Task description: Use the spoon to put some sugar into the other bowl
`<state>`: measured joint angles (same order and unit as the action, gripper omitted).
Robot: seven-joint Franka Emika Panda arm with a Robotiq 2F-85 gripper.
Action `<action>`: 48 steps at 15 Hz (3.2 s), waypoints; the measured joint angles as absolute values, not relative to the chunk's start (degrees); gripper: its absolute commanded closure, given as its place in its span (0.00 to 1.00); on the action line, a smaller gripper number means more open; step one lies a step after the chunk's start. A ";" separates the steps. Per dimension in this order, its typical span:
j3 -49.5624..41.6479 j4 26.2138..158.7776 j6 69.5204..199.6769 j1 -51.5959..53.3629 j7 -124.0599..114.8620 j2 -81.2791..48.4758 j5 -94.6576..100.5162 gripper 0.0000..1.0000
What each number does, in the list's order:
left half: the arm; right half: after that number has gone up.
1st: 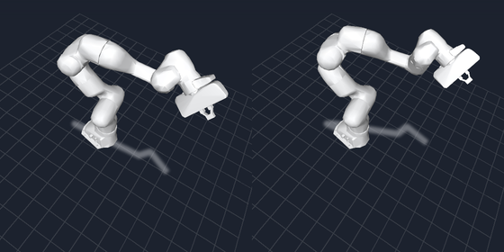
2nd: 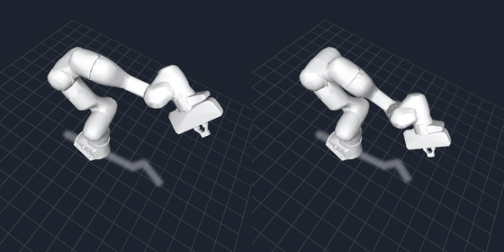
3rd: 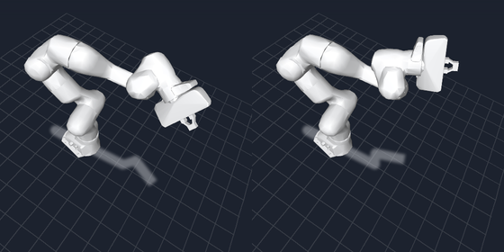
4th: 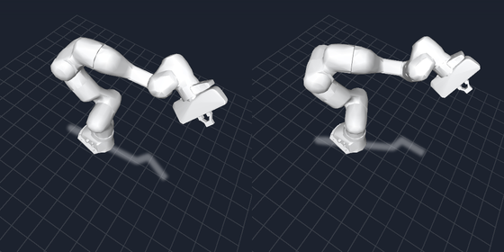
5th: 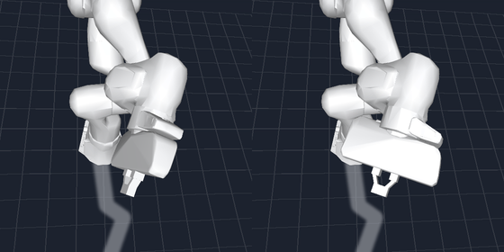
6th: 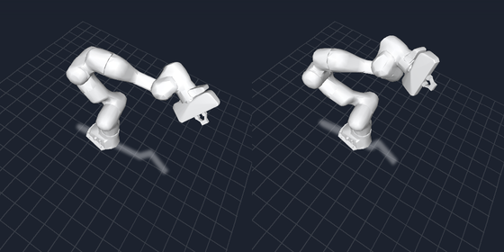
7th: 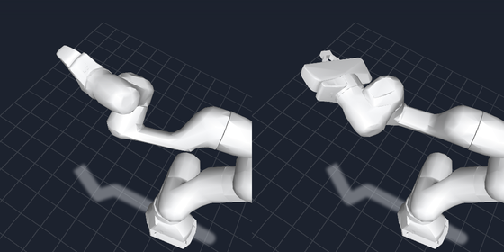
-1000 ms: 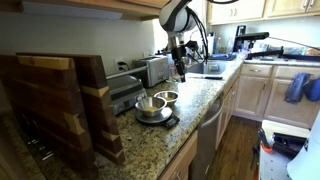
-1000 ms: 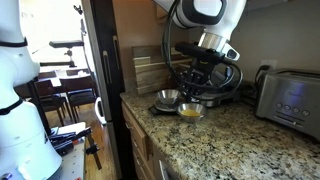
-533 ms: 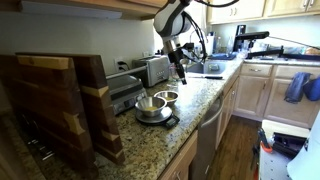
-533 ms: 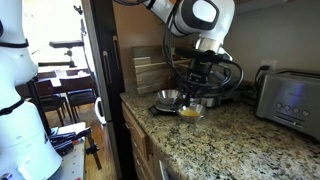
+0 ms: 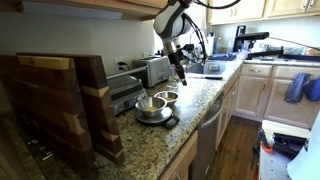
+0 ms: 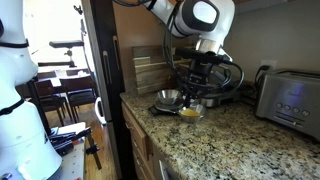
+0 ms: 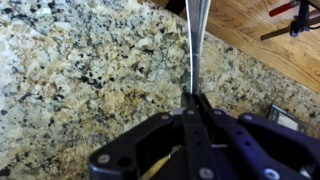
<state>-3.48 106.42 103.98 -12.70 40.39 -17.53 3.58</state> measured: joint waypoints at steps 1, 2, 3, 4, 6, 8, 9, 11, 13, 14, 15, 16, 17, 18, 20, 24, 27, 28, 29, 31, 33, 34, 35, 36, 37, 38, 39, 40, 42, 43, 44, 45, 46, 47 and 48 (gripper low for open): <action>-3.39 106.27 103.98 -12.41 40.39 -17.88 4.18 0.96; -3.28 106.01 103.98 -11.95 40.39 -18.34 4.90 0.96; -3.21 105.66 103.98 -11.36 40.21 -18.88 5.96 0.96; -3.18 105.21 103.98 -10.62 39.91 -19.45 7.35 0.96; -3.10 104.26 103.98 -9.13 38.82 -20.49 10.51 0.96; -3.02 103.64 103.98 -7.67 37.34 -21.24 14.29 0.96; -2.98 103.52 103.98 -6.89 36.45 -21.52 16.41 0.96; -2.91 103.51 103.98 -5.48 34.66 -21.87 20.39 0.96; -2.72 103.55 103.98 -4.37 33.14 -21.94 23.70 0.96; -2.57 103.60 103.98 -4.05 32.60 -21.95 24.86 0.96; -2.50 103.70 103.98 -3.73 32.21 -21.95 25.90 0.96; -2.40 103.84 103.98 -3.53 31.92 -21.95 26.71 0.96; -2.26 104.07 104.02 -3.41 31.62 -21.95 27.56 0.96; -2.16 104.39 104.05 -3.29 31.29 -21.95 28.41 0.96; -1.99 105.27 104.09 -3.08 30.63 -21.98 30.16 0.96; -1.77 107.25 104.16 -2.91 29.17 -22.38 33.48 0.96; -1.40 107.74 104.45 -2.88 28.73 -23.09 34.72 0.96; -1.18 107.85 104.67 -2.87 28.63 -23.19 35.02 0.97; -0.95 107.98 105.11 -2.83 28.39 -23.22 35.57 0.96; -0.62 108.21 106.19 -2.38 27.69 -23.23 37.54 0.96; -0.33 108.71 107.20 -1.67 26.84 -23.25 40.47 0.96; -0.25 109.08 107.58 -1.23 26.08 -23.28 42.48 0.97; -0.24 109.53 107.72 -0.67 24.95 -23.32 45.20 0.97; -0.24 109.96 107.73 -0.13 23.59 -23.42 48.07 0.97; -0.24 110.45 107.73 0.39 22.27 -23.58 50.97 0.97; -0.23 110.93 107.71 0.83 21.07 -23.78 53.49 0.96; -0.21 111.32 107.70 1.15 20.03 -24.12 55.61 0.96; -0.16 111.61 107.70 1.39 19.07 -24.52 57.28 0.97; 0.23 112.07 107.71 1.51 17.76 -25.22 59.44 0.96; 0.47 112.27 107.71 1.52 17.25 -25.48 60.29 0.97; 0.70 112.40 107.71 1.52 16.73 -25.78 61.21 0.96; 0.92 112.48 107.71 1.52 16.40 -26.10 61.97 0.97; 1.11 112.53 107.71 1.53 16.07 -26.36 62.69 0.96; 1.28 112.59 107.71 1.54 15.64 -26.57 63.59 0.97; 1.40 112.62 107.71 1.56 15.30 -26.74 64.37 0.97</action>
<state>1.40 112.62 107.71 1.56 15.30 -26.74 64.37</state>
